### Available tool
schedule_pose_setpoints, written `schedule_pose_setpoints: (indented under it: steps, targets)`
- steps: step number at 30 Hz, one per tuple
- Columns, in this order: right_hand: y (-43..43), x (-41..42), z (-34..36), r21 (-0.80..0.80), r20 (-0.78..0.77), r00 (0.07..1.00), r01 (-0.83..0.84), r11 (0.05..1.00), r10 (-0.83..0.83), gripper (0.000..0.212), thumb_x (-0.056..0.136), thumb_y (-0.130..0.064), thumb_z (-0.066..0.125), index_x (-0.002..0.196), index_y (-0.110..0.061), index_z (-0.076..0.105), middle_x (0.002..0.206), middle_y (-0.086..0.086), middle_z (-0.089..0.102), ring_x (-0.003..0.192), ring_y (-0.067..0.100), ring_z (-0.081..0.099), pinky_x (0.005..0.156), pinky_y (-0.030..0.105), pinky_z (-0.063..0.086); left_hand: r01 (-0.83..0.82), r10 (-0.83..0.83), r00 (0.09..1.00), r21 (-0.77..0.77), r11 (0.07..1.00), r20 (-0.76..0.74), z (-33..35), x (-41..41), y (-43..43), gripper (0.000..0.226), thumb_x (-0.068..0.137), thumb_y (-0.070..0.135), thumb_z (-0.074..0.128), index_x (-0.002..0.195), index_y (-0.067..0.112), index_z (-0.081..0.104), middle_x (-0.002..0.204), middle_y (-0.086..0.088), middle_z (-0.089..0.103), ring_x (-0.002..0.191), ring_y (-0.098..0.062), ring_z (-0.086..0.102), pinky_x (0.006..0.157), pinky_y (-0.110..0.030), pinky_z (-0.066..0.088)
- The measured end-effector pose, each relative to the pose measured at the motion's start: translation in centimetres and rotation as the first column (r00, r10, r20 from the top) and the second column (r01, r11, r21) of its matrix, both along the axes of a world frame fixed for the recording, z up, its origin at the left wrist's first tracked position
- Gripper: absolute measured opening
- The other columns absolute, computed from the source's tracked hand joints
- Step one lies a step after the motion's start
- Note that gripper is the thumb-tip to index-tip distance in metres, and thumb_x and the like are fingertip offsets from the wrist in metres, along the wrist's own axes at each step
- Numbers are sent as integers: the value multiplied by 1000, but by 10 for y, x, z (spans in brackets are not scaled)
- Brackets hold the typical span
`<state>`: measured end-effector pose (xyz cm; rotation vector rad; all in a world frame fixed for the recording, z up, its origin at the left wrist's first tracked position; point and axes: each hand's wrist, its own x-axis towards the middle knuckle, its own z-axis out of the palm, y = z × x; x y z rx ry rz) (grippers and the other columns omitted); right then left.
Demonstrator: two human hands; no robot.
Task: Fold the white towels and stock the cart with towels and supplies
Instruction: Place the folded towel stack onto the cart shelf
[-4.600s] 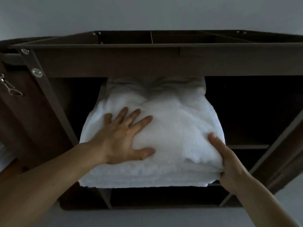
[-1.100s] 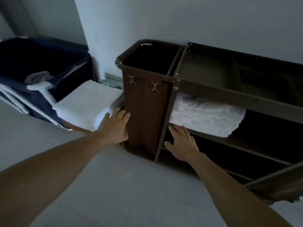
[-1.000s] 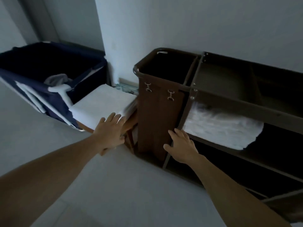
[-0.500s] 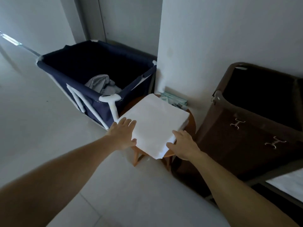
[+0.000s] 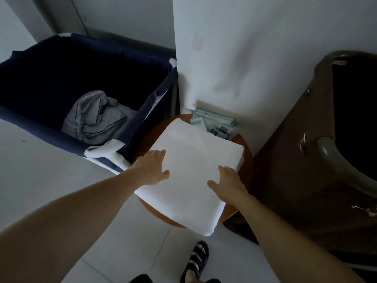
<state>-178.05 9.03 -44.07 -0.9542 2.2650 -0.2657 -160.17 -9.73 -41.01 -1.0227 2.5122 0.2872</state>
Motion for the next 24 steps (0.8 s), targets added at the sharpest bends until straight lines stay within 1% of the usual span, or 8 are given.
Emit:
schedule_pose_setpoints:
  steps: [3, 8, 12, 14, 16, 19, 21, 24]
  targets:
    - [-18, -16, -31, 26, 110, 959, 261, 965, -262, 93, 87, -58, 59, 156, -12, 17, 158, 8, 27, 145, 28, 27, 114, 47, 34, -180, 185, 982, 145, 973, -26, -29, -19, -41, 88, 93, 58, 53, 158, 17, 9, 163, -5, 21, 147, -29, 28, 112, -45, 40]
    - [-19, -34, -93, 63, 356, 687, 659, 749, -634, 111, 58, -70, 74, 147, -17, 35, 142, 5, 53, 125, 28, 55, 104, 47, 47, -426, 458, 889, 345, 836, -13, -100, -37, -103, 114, 78, 72, 62, 158, 14, 6, 163, -8, 20, 147, -32, 28, 118, -45, 31]
    - [-22, -27, -123, 96, 427, 486, 814, 572, -763, 107, 54, -73, 82, 141, -20, 48, 133, 0, 60, 118, 26, 60, 102, 42, 49, -493, 573, 820, 503, 710, -5, -170, -40, -147, 136, 45, 95, 62, 155, 26, 22, 150, -5, 42, 130, -33, 48, 106, -52, 44]
    - [-24, -22, -134, 94, 454, 378, 880, 465, -807, 116, 38, -80, 83, 137, -26, 54, 126, -6, 64, 112, 22, 63, 100, 41, 51, -532, 648, 762, 571, 625, 2, -188, -41, -157, 133, 35, 97, 65, 147, 31, 38, 139, -1, 54, 119, -31, 58, 100, -53, 49]
    - [-22, -20, -145, 91, 497, 297, 916, 390, -815, 111, 34, -78, 86, 131, -31, 60, 119, -8, 68, 107, 19, 66, 96, 41, 54, -581, 728, 685, 631, 514, 38, -183, -45, -158, 127, 28, 94, 72, 137, 31, 51, 128, -2, 63, 111, -31, 63, 96, -54, 52]
    - [-21, -20, -148, 108, 585, 145, 961, 254, -798, 104, 33, -69, 93, 124, -28, 65, 117, -2, 71, 101, 24, 71, 90, 47, 58, -578, 776, 625, 720, 385, 87, -166, -53, -155, 110, 38, 80, 81, 129, 23, 56, 114, -3, 67, 98, -29, 67, 85, -45, 55]
    - [-25, -21, -139, 150, 659, 71, 963, 223, -749, 93, 38, -61, 95, 118, -20, 69, 112, 5, 74, 95, 29, 73, 86, 51, 58, -568, 822, 557, 778, 268, 123, -164, -53, -155, 104, 45, 74, 84, 128, 17, 57, 112, -7, 69, 95, -29, 68, 77, -39, 56]
    - [-28, -26, -130, 205, 736, 20, 946, 250, -677, 55, 68, -50, 82, 109, -15, 71, 99, 9, 77, 87, 27, 75, 79, 44, 59, -506, 851, 495, 855, 117, 176, -162, -53, -158, 107, 33, 73, 85, 121, 15, 61, 106, -12, 73, 95, -33, 71, 80, -44, 56]
